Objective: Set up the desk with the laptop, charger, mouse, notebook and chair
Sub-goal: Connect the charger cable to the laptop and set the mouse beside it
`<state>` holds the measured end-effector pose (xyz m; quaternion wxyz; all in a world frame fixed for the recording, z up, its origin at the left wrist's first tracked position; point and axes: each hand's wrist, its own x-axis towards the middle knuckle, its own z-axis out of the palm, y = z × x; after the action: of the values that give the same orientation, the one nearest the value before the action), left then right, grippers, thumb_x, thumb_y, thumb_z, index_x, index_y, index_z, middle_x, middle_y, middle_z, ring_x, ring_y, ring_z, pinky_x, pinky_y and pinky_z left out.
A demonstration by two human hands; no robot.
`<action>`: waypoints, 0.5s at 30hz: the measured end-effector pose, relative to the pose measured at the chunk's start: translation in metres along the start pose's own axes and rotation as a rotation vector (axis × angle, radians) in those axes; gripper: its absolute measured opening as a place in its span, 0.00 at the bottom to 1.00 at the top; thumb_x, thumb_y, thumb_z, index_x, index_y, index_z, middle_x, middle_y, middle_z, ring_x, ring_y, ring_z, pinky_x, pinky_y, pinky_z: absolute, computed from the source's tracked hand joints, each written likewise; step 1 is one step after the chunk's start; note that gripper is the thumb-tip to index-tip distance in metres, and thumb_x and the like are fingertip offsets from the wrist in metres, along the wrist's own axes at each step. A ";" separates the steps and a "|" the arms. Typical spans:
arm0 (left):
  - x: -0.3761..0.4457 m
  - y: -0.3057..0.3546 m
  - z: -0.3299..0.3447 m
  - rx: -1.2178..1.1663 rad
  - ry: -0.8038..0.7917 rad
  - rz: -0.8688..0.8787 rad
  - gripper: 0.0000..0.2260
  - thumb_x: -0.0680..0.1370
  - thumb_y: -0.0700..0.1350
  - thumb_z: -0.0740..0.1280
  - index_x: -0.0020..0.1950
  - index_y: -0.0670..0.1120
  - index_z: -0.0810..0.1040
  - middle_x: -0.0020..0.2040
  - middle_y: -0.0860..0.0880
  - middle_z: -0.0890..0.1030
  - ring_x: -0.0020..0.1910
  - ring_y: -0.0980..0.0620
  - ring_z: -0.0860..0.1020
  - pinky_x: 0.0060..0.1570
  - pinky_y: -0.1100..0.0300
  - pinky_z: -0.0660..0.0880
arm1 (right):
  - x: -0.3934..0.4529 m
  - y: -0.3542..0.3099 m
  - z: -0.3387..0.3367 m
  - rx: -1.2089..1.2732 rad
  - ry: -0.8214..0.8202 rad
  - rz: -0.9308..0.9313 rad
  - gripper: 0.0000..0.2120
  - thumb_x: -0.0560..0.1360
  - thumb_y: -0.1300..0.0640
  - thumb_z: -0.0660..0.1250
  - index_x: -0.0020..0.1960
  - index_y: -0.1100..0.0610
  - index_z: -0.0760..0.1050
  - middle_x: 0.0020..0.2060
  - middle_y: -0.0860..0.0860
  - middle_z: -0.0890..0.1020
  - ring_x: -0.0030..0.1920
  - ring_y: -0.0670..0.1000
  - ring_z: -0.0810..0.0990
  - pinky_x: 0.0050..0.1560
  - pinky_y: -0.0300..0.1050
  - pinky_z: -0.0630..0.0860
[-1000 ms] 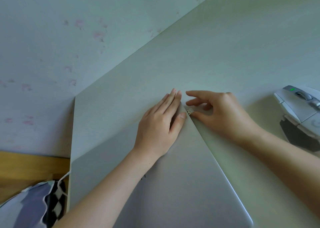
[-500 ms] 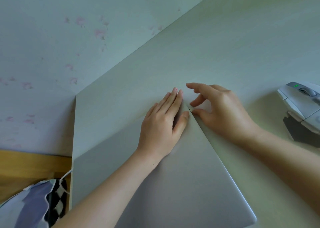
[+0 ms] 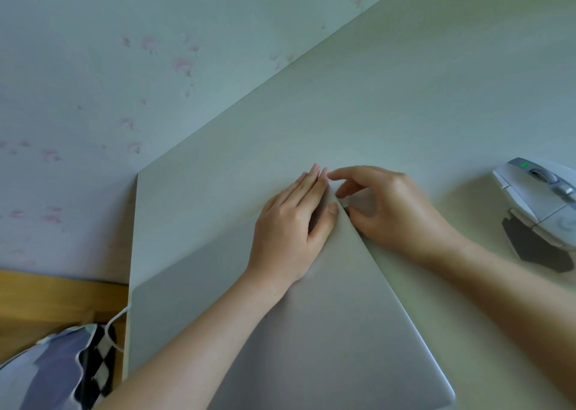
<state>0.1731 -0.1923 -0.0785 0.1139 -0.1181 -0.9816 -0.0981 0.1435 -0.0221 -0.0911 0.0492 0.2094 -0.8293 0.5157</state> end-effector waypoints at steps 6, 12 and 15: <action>0.002 0.000 -0.001 -0.059 0.014 -0.001 0.21 0.80 0.55 0.55 0.71 0.51 0.71 0.72 0.54 0.70 0.70 0.58 0.68 0.67 0.58 0.68 | -0.002 0.002 -0.003 -0.021 0.038 -0.011 0.17 0.68 0.65 0.66 0.54 0.54 0.79 0.48 0.47 0.80 0.51 0.46 0.77 0.53 0.35 0.71; 0.004 0.000 0.000 0.012 0.070 0.037 0.19 0.79 0.54 0.58 0.66 0.48 0.77 0.66 0.51 0.77 0.63 0.53 0.76 0.59 0.56 0.71 | -0.018 -0.004 0.001 -0.281 0.193 -0.051 0.12 0.71 0.64 0.65 0.52 0.57 0.79 0.49 0.51 0.81 0.57 0.55 0.74 0.55 0.50 0.74; 0.002 0.003 -0.001 0.159 0.134 0.079 0.14 0.79 0.50 0.60 0.59 0.47 0.80 0.59 0.51 0.82 0.54 0.50 0.81 0.57 0.51 0.70 | -0.034 -0.005 -0.008 -0.497 0.218 -0.066 0.12 0.68 0.65 0.66 0.50 0.57 0.80 0.47 0.51 0.82 0.59 0.58 0.74 0.62 0.54 0.69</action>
<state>0.1719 -0.1897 -0.0764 0.1920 -0.1403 -0.9711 -0.0229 0.1753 -0.0071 -0.0933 0.2050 0.1609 -0.9130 0.3138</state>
